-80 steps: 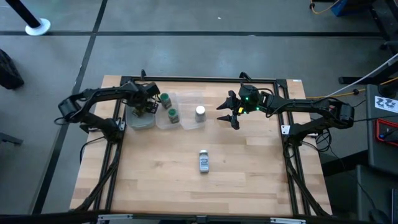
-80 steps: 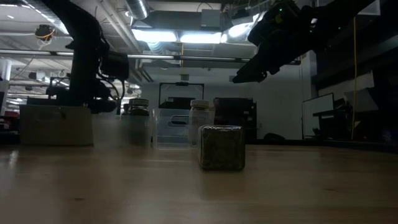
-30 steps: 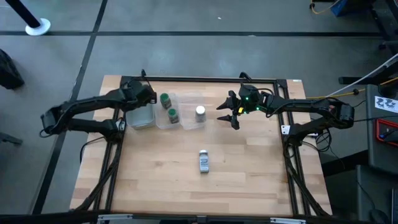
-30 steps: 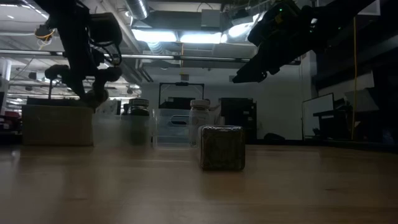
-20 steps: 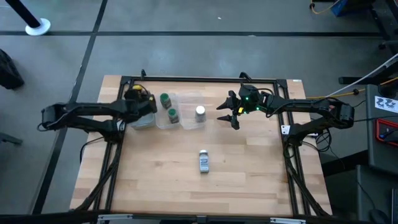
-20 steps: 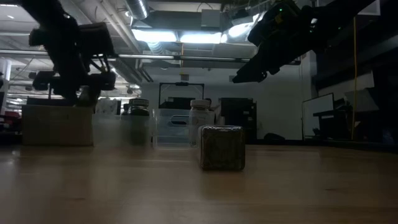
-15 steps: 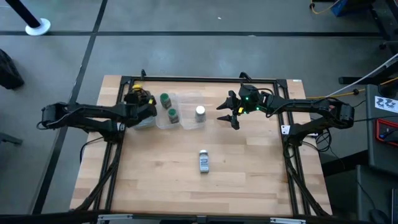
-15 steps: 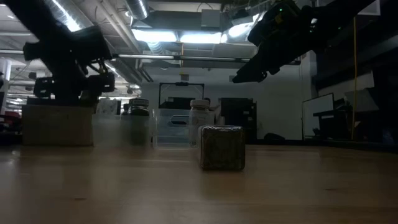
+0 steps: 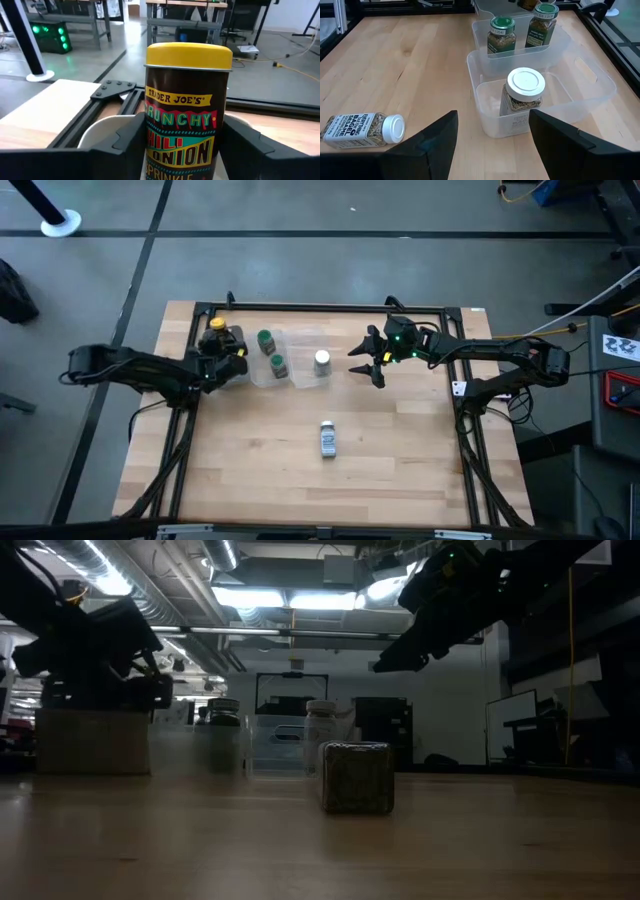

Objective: Sort spices by type
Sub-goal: Put the yellow seasoning bottle into the gray bin

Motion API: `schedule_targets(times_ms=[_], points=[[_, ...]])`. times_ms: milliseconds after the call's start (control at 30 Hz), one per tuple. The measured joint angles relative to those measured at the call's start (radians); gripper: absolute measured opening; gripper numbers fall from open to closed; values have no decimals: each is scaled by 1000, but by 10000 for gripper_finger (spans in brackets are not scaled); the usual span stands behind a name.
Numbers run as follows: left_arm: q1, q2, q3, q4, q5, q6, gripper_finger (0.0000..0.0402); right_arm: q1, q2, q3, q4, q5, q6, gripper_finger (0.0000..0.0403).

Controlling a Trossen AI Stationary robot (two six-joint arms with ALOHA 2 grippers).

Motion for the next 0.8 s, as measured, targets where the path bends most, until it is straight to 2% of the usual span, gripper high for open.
schedule_targets(times_ms=[233,500,800], points=[[0,78,-33,91,-13,18,192,0,0,0,1,0,0,246],[11,181,-33,92,-68,-29,206,0,0,0,1,8,0,246],[17,196,-22,96,-36,12,209,0,0,0,0,8,0,246]])
